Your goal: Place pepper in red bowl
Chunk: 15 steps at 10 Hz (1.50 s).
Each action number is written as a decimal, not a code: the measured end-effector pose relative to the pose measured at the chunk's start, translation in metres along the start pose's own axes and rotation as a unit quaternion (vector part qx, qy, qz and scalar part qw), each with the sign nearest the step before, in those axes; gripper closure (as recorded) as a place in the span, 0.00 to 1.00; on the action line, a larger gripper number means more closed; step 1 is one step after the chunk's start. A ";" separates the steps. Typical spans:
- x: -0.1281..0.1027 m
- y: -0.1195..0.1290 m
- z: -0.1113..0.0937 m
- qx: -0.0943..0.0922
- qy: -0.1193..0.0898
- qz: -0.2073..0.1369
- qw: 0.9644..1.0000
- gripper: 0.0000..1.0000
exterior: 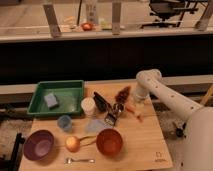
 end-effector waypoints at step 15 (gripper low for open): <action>0.025 -0.018 -0.004 0.018 -0.011 0.023 1.000 1.00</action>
